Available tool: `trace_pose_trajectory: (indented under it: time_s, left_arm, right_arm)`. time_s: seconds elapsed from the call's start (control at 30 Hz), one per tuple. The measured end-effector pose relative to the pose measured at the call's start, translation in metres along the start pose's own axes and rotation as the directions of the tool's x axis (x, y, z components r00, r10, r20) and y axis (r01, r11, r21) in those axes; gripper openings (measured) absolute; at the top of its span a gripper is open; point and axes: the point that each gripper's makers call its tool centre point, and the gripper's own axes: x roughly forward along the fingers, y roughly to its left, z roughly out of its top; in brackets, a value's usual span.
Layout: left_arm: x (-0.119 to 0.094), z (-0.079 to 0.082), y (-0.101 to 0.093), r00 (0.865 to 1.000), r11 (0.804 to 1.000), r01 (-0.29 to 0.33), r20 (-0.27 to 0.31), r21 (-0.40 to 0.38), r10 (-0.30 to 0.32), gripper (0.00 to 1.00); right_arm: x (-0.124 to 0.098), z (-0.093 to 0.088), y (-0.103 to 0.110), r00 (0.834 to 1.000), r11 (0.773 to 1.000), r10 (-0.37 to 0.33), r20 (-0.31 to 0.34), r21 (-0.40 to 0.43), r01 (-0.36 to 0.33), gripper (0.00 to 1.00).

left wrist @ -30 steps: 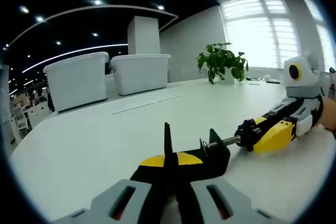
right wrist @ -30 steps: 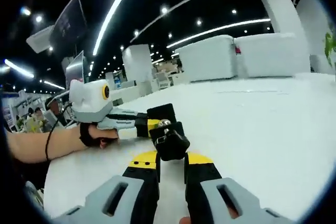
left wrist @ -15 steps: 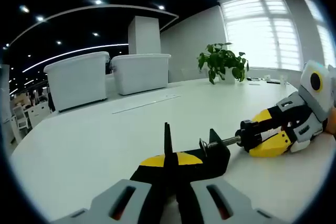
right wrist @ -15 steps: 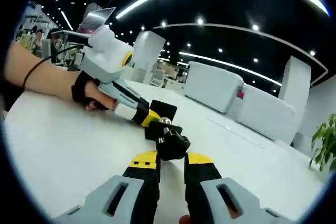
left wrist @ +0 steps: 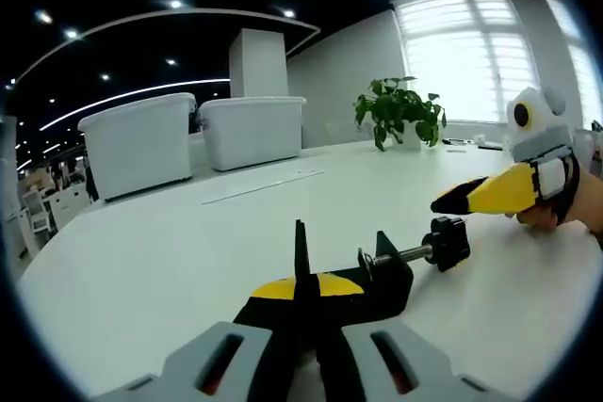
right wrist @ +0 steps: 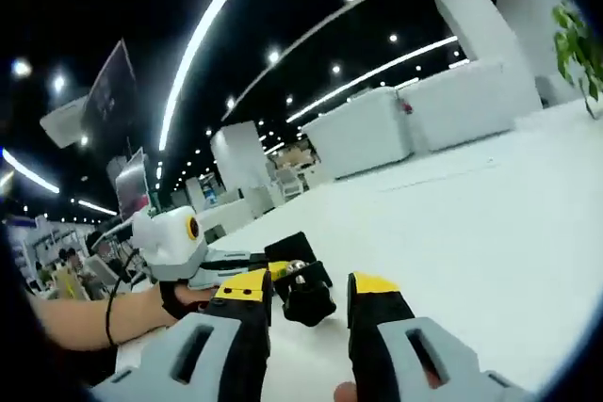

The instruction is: Clamp the fixed fixture on the desktop, loosen the retaining clip, secure it to the edge of the desk, and tighten the retaining clip.

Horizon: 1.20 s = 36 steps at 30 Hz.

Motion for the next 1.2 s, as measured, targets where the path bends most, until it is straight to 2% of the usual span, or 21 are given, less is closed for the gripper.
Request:
trace_pose_trajectory:
  time_s: [0.07,0.13,0.2,0.23,0.4,0.5,0.57,0.6,0.67,0.73,0.87,0.9,1.0,1.03,1.07,1.13,1.2]
  left_arm:
    - [0.001,0.0,0.001,1.0,1.0,0.001,0.0,0.0,-0.001,0.06]
    - [0.001,0.0,0.002,1.0,1.0,0.001,0.0,0.0,-0.001,0.06]
    - [0.002,0.0,0.002,1.0,1.0,0.001,0.0,0.0,-0.001,0.06]
    - [0.003,0.0,0.003,1.0,1.0,0.0,0.0,0.001,0.0,0.06]
    - [0.0,0.001,0.003,1.0,1.0,-0.005,0.0,-0.001,0.005,0.06]
    - [-0.005,0.001,-0.003,1.0,1.0,-0.006,0.0,-0.001,0.006,0.06]
    - [-0.005,0.001,-0.002,1.0,1.0,-0.006,0.0,-0.001,0.006,0.06]
    - [-0.005,0.001,-0.002,1.0,1.0,-0.005,-0.001,-0.001,0.005,0.06]
    - [-0.005,0.001,-0.002,1.0,1.0,-0.006,-0.001,-0.001,0.006,0.06]
    - [-0.006,0.001,-0.003,1.0,1.0,-0.006,-0.001,-0.002,0.006,0.06]
    - [-0.003,0.001,-0.001,1.0,1.0,-0.004,-0.001,-0.002,0.004,0.06]
    - [-0.003,0.001,-0.001,1.0,1.0,-0.004,-0.001,-0.002,0.004,0.06]
    - [-0.001,0.001,0.001,1.0,1.0,-0.003,-0.001,-0.002,0.003,0.06]
    - [0.0,0.001,0.001,1.0,1.0,-0.002,-0.001,-0.002,0.002,0.06]
    - [0.0,0.001,0.002,1.0,1.0,-0.002,-0.001,-0.002,0.002,0.06]
    - [0.001,0.001,0.003,1.0,1.0,-0.003,-0.001,-0.003,0.003,0.06]
    - [0.001,0.001,0.003,1.0,1.0,-0.003,-0.001,-0.004,0.003,0.06]
  right_arm:
    - [0.004,-0.005,0.003,1.0,1.0,0.009,-0.024,-0.007,-0.01,0.28]
    - [0.006,-0.013,0.01,0.998,0.999,0.015,-0.057,-0.047,-0.018,0.27]
    - [0.009,-0.023,0.009,0.995,0.995,-0.011,-0.097,-0.102,0.001,0.24]
    - [0.013,-0.022,0.009,0.996,0.992,-0.034,-0.079,-0.122,0.024,0.24]
    - [0.01,-0.025,0.012,0.995,0.996,-0.034,-0.092,-0.081,0.026,0.24]
    - [0.011,-0.024,0.011,0.996,0.992,-0.039,-0.079,-0.125,0.029,0.23]
    - [0.01,-0.021,0.016,0.998,0.964,-0.047,-0.044,-0.263,0.034,0.23]
    - [0.01,-0.021,0.018,0.998,0.941,-0.05,-0.027,-0.337,0.038,0.23]
    - [0.009,-0.021,0.022,0.998,0.907,-0.06,-0.008,-0.418,0.052,0.23]
    - [0.008,-0.023,0.025,0.998,0.9,-0.06,-0.003,-0.433,0.053,0.23]
    - [0.005,-0.024,0.034,0.997,0.83,-0.073,0.024,-0.553,0.075,0.23]
    - [0.004,-0.024,0.034,0.997,0.828,-0.075,0.025,-0.555,0.077,0.23]
    - [0.007,-0.025,0.035,0.997,0.802,-0.078,0.028,-0.593,0.079,0.23]
    - [0.009,-0.025,0.038,0.997,0.782,-0.076,0.03,-0.618,0.078,0.23]
    - [0.011,-0.027,0.043,0.996,0.753,-0.077,0.035,-0.653,0.081,0.23]
    - [0.013,-0.023,0.033,0.996,0.704,-0.081,0.037,-0.705,0.083,0.23]
    - [0.016,-0.019,0.026,0.995,0.676,-0.096,0.041,-0.731,0.095,0.24]
